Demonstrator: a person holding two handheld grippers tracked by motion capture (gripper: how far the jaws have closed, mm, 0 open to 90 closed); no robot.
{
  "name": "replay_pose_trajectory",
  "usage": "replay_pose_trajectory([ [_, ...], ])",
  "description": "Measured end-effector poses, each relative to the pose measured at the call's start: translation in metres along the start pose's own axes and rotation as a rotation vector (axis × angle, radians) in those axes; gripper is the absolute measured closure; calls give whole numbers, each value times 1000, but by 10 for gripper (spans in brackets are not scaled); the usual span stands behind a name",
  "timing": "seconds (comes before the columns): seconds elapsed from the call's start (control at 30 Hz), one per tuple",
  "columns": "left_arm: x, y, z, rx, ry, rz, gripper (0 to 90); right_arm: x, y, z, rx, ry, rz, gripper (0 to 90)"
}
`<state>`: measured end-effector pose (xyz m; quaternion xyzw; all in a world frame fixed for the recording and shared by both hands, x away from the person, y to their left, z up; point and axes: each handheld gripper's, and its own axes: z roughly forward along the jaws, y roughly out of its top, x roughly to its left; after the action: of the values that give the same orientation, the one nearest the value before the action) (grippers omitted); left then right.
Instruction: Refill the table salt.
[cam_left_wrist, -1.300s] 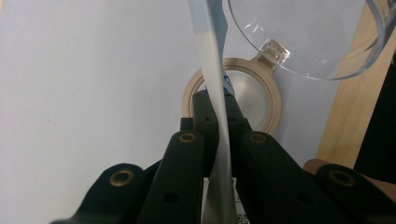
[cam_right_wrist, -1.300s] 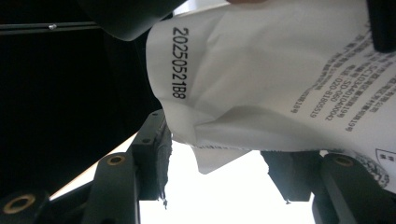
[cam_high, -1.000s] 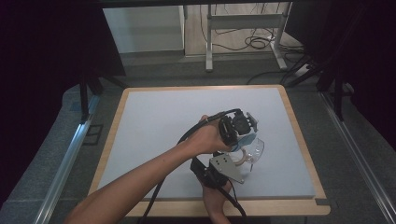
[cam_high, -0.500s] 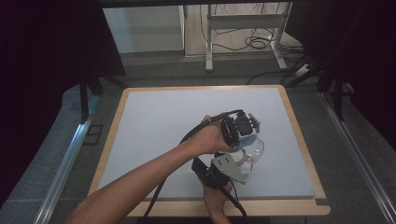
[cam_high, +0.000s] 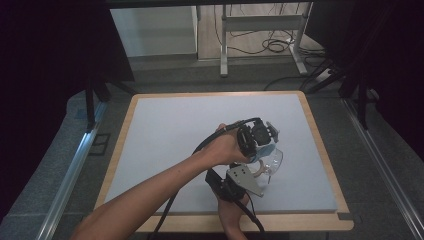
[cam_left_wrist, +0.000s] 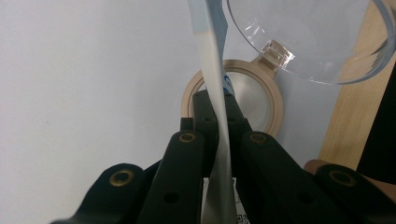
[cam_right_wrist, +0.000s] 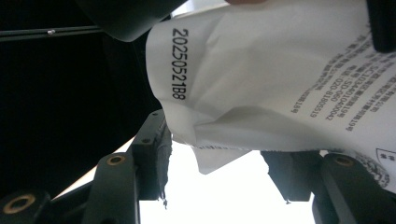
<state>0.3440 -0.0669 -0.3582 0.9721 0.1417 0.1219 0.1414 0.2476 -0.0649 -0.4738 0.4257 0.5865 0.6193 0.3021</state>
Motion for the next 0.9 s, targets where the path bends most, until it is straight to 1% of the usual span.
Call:
replay_pose_trajectory([
  [0.27,0,2,0,7,1,3,893,0,1,0,1,-1,10,454],
  [0.4,0,3,0,9,-1,3,893,-1,1,0,-2,-1,3,454],
  [0.67,0,3,-1,12,4,7,893,0,2,0,-4,-1,6,454],
  [0.7,0,3,-2,13,5,7,893,-1,2,1,-12,2,4,454],
  [0.73,0,3,-2,13,7,7,893,0,3,0,-5,-2,7,454],
  [0.77,0,3,-2,12,7,5,893,0,3,0,-8,-2,0,454],
  [0.9,0,3,-3,10,8,5,893,0,3,0,-7,-2,0,454],
])
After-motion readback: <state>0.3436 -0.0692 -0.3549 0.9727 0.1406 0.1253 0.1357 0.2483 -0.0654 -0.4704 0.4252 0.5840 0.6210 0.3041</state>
